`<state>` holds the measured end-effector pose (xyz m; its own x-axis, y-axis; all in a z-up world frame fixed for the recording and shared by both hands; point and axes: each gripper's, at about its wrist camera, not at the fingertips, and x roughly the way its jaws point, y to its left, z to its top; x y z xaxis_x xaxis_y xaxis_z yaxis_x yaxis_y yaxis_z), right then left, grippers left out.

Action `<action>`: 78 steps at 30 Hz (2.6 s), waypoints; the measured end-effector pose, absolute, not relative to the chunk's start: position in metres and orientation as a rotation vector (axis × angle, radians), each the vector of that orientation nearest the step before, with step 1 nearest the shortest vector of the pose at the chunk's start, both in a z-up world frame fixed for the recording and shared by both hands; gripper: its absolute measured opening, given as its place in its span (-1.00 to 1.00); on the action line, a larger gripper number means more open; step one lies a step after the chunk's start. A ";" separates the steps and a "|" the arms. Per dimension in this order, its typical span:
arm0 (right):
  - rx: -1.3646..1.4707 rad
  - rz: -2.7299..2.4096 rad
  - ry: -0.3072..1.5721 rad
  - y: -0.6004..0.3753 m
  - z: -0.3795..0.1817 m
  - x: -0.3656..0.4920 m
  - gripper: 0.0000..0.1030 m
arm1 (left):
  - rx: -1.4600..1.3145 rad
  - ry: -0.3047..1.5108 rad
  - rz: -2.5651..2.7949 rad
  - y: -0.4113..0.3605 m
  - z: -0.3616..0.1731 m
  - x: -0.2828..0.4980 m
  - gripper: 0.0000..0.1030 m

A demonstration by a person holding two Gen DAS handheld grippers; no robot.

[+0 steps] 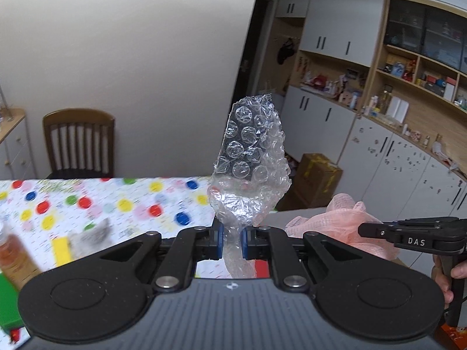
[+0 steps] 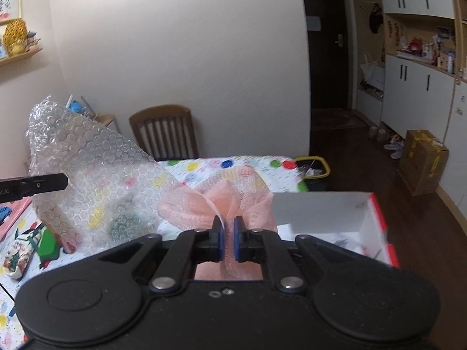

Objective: Organize soft objects
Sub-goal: 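Lift and carry the puff and bubble wrap with both tools over the shoebox, then open both tools to drop the puff and bubble wrap into the box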

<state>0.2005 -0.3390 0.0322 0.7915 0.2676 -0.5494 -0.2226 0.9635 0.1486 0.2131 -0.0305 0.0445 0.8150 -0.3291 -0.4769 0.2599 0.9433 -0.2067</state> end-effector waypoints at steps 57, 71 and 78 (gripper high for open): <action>0.075 0.260 0.816 -0.456 -0.048 0.256 -0.71 | 0.006 0.986 -0.382 -0.247 -0.094 0.317 -0.76; 0.065 0.264 0.795 -0.460 -0.042 0.248 -0.06 | 0.013 0.937 -0.398 -0.248 -0.084 0.299 0.44; 0.057 0.290 0.770 -0.457 -0.033 0.240 0.27 | -0.001 0.886 -0.405 -0.243 -0.069 0.283 0.44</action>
<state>0.2399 -0.4572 -0.0335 0.6804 0.2789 -0.6776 -0.2378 0.9587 0.1559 0.2832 -0.2428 -0.0689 0.5618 -0.3442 -0.7522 0.3431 0.9244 -0.1668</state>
